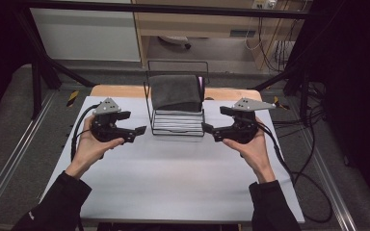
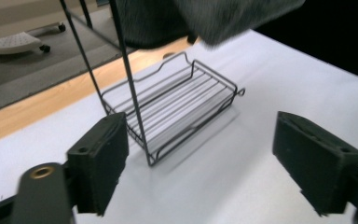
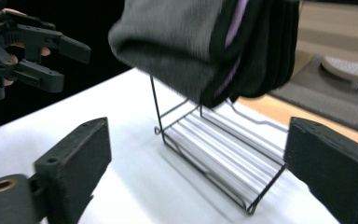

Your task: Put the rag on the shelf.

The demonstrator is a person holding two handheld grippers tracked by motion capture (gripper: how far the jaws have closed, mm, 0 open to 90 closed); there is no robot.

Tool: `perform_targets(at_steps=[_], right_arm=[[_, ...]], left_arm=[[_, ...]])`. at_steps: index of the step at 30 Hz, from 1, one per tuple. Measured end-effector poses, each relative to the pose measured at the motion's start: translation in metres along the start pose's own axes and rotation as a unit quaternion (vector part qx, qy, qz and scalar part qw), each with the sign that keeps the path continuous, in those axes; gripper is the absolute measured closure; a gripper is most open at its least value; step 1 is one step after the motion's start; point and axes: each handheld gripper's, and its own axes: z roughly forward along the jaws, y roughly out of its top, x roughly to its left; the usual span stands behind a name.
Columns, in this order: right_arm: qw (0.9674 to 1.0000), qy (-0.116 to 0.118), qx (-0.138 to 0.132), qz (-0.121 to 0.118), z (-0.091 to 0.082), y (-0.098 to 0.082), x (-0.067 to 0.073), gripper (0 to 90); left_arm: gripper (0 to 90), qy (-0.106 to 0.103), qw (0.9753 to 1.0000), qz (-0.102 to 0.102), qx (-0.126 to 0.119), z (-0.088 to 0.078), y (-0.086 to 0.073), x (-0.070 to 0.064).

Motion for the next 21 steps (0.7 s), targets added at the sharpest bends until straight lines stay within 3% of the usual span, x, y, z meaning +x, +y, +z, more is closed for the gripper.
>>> perform_targets(at_steps=[6, 16, 21], right_arm=[[0.9993, -0.009, 0.028, 0.023, 0.001, -0.025, -0.004, 0.9], [0.9977, 0.008, 0.058, 0.035, 0.001, -0.081, -0.01, 0.8], [0.9967, 0.006, 0.072, 0.036, 0.0, -0.108, -0.015, 0.8]], left_arm=[[9.8, 0.001, 0.9999, -0.012, 0.009, 0.0, -0.032, -0.001], [10.0, -0.014, 0.9994, -0.024, 0.019, 0.001, -0.082, -0.003], [10.4, -0.015, 0.9992, -0.021, 0.03, 0.003, -0.106, -0.003]])
